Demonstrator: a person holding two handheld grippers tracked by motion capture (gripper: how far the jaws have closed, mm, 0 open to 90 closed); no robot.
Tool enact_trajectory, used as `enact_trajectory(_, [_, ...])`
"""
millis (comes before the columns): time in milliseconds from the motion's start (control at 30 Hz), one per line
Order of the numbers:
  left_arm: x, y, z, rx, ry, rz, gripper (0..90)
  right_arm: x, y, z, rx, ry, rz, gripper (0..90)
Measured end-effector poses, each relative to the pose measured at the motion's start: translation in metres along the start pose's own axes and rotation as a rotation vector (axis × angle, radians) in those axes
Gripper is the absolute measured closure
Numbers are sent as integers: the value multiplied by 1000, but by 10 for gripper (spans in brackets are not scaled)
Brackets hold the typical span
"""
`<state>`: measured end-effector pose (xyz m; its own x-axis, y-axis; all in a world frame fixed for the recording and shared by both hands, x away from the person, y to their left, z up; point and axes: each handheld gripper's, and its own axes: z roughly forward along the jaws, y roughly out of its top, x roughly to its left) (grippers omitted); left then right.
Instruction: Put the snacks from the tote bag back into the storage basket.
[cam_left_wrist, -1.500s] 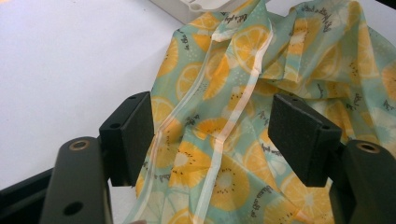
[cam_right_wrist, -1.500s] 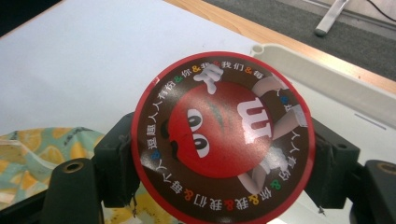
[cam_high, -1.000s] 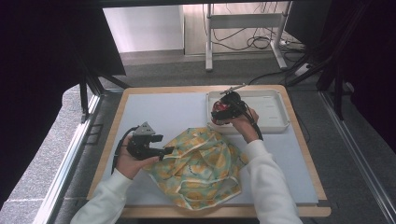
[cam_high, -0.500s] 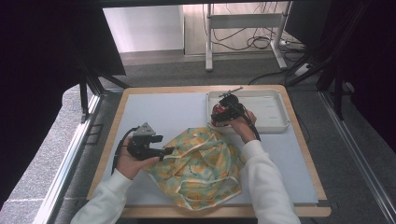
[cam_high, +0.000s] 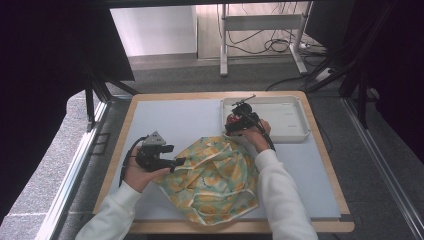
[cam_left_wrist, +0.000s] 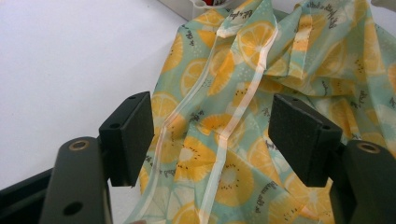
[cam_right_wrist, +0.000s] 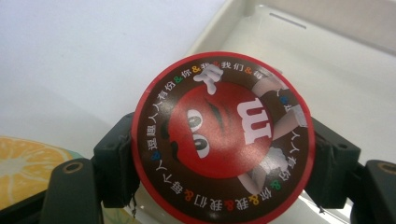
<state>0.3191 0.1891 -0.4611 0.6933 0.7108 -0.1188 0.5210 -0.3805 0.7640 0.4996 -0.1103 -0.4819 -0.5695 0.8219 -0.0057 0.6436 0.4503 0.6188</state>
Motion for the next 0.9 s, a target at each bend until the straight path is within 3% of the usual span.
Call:
enact_trajectory(167, [-1, 0, 0, -2, 0, 1, 319, 1, 2, -6, -49, 4, 30, 221])
enact_trajectory(333, [0, 1, -1, -4, 1, -2, 319, 1, 5, -18, -82, -9, 39, 170])
enact_trajectory(567, [1, 0, -3, -4, 7, 0, 319, -1, 2, -37, -124, -11, 37, 164])
enact_trajectory(733, [2, -2, -5, -7, 16, -4, 319, 1, -3, -54, -175, 19, 44, 164])
enact_trajectory(900, [1, -2, -6, -12, 18, -3, 319, 7, -17, -73, -203, 64, 19, 171])
